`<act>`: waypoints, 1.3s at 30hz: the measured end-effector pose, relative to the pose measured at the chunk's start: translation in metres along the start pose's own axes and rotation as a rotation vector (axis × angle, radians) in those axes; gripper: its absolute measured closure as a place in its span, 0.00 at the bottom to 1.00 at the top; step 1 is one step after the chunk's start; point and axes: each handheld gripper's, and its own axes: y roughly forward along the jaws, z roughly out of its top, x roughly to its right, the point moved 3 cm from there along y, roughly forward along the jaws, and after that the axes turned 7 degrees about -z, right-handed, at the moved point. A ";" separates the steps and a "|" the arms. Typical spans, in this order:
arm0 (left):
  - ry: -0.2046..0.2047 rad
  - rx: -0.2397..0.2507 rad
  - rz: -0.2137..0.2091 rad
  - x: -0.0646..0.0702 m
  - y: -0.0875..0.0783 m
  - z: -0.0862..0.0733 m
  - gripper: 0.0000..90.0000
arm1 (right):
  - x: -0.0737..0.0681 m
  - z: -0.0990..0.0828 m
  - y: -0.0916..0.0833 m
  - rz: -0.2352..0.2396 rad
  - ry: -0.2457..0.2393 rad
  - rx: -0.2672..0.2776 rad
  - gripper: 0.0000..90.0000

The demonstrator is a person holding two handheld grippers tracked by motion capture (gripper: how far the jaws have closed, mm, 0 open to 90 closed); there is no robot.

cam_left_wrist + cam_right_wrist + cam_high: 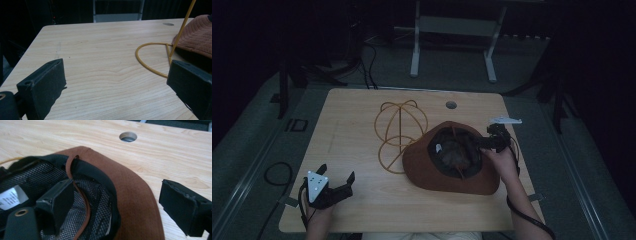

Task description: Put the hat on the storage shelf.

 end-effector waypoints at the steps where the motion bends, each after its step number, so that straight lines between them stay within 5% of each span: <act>1: -0.001 0.001 -0.001 0.000 0.000 0.000 0.03 | -0.001 -0.001 0.004 -0.004 -0.009 -0.013 0.14; 4: -0.002 -0.003 -0.004 0.000 0.000 0.000 0.03 | -0.005 -0.006 0.013 -0.002 -0.053 -0.044 0.15; 6: -0.002 -0.005 -0.006 0.000 0.000 0.000 0.03 | -0.008 -0.009 0.018 0.001 -0.077 -0.067 0.25; 9: -0.003 -0.004 -0.008 0.000 0.000 0.000 0.03 | -0.012 -0.014 0.028 -0.045 -0.140 -0.112 0.31; 20: 0.000 0.000 -0.012 0.001 0.000 0.000 0.03 | -0.019 -0.029 0.048 -0.118 -0.178 -0.193 0.51; 23: -0.001 -0.001 -0.012 0.001 0.000 0.000 0.03 | -0.019 -0.029 0.049 -0.146 -0.173 -0.190 0.58; 29: -0.002 0.000 -0.012 0.001 0.000 0.000 0.03 | -0.017 -0.031 0.049 -0.235 -0.156 -0.161 0.89; 39: -0.007 -0.002 -0.011 0.001 0.001 0.000 0.03 | -0.007 -0.018 0.024 -0.229 -0.044 -0.031 0.93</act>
